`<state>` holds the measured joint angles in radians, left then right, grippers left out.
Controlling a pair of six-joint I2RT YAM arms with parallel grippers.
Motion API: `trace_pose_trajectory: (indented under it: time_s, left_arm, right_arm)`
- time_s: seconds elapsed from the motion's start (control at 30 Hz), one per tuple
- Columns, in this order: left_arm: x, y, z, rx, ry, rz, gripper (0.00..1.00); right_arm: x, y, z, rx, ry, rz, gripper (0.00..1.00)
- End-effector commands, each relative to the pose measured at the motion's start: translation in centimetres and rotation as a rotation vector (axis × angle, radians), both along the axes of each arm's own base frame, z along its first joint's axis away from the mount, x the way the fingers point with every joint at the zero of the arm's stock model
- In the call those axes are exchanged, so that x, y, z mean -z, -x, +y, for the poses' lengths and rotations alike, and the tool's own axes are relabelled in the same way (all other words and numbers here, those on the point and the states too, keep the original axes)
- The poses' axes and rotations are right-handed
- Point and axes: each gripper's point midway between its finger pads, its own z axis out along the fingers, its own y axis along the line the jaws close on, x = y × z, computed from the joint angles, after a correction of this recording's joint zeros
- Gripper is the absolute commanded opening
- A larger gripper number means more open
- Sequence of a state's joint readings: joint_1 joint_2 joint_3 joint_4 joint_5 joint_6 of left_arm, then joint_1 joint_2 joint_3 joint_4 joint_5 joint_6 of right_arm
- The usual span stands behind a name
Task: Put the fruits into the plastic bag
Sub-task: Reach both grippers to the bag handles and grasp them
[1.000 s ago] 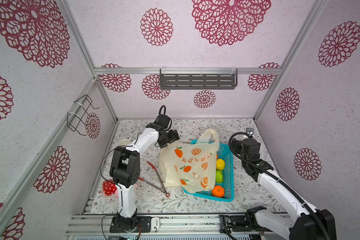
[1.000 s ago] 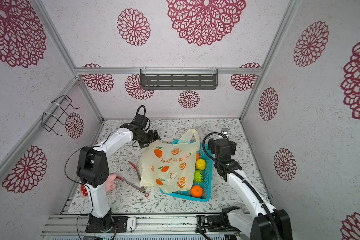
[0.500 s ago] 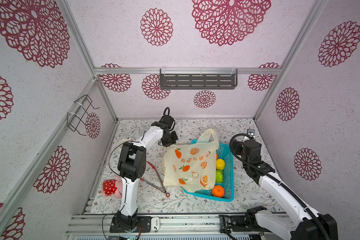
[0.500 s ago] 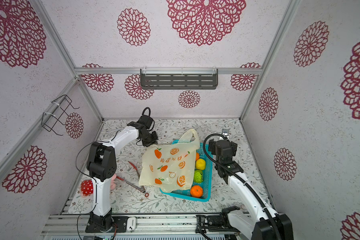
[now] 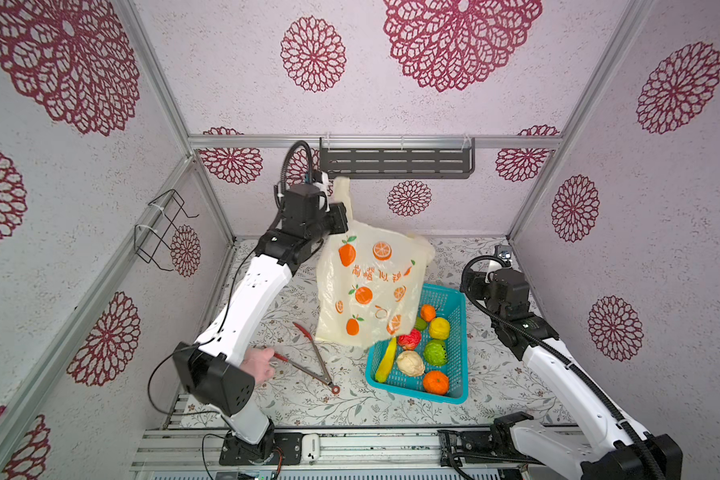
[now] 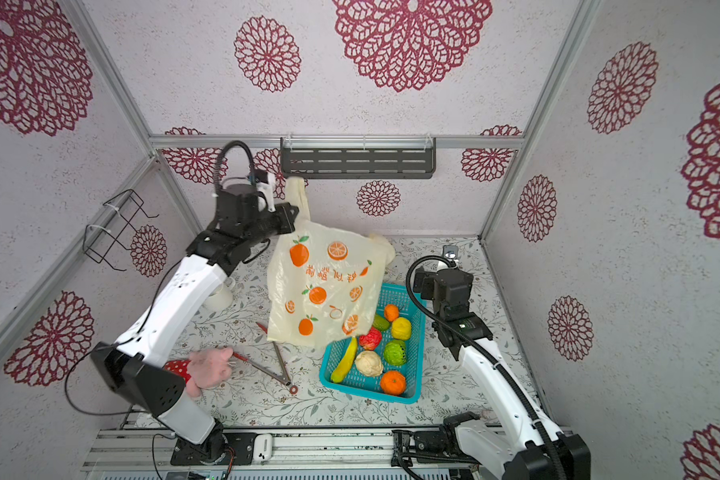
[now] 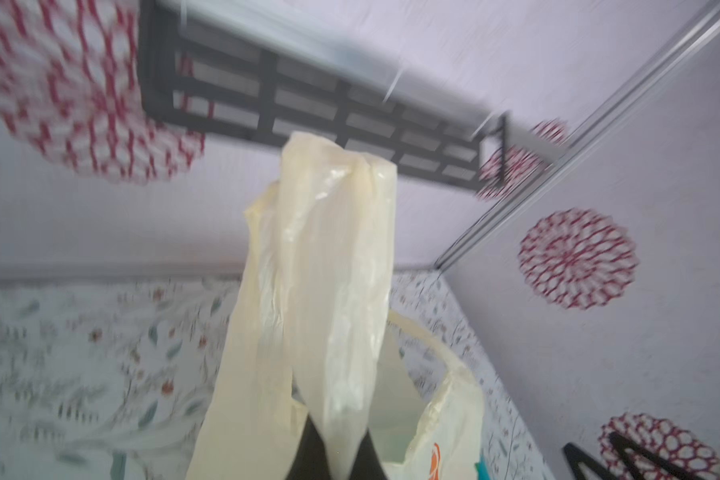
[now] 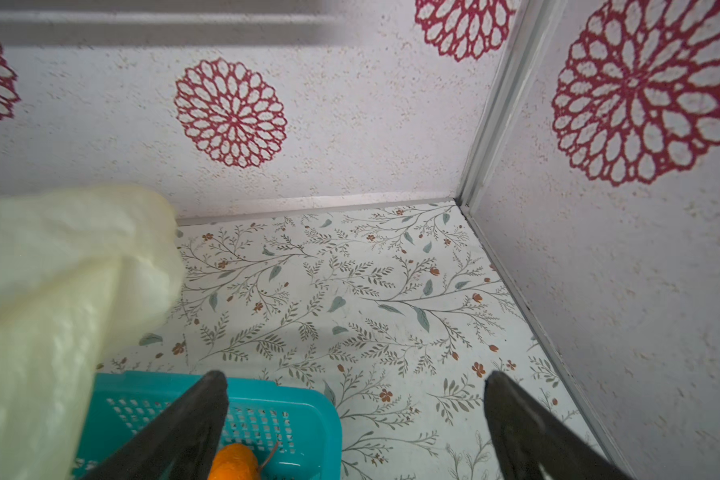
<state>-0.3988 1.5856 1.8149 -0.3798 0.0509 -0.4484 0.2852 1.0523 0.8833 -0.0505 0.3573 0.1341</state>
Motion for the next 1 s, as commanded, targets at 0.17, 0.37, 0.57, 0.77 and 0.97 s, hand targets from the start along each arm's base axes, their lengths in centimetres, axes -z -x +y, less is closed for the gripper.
trace_pose_trajectory:
  time_s: [0.17,0.37,0.57,0.77,0.97]
  left_arm:
    - [-0.7,2.9,-1.7,0.150,-0.076,-0.199,0.00]
    - [10.6,3.8,-4.4,0.198,-0.058,-0.066,0.00]
    - [17.5,5.3,-7.2,0.173,-0.211,0.034,0.00]
    - [18.3,6.2,-8.7,0.167,-0.233,0.031,0.00]
    - [18.4,6.9,-9.3,0.179,-0.248,0.022,0.00]
  right_arm:
    - [-3.2,-0.5,4.2,-0.185,-0.141,-0.029,0.98]
    - [-5.3,0.9,10.6,-0.501,-0.259,-0.038,0.97]
    - [-9.1,2.9,15.7,-0.751,-0.438,-0.074,0.97]
    - [-8.5,2.0,17.6,-0.769,-0.555,-0.042,0.98]
    - [-6.7,0.2,19.1,-0.756,-0.617,0.005,0.97]
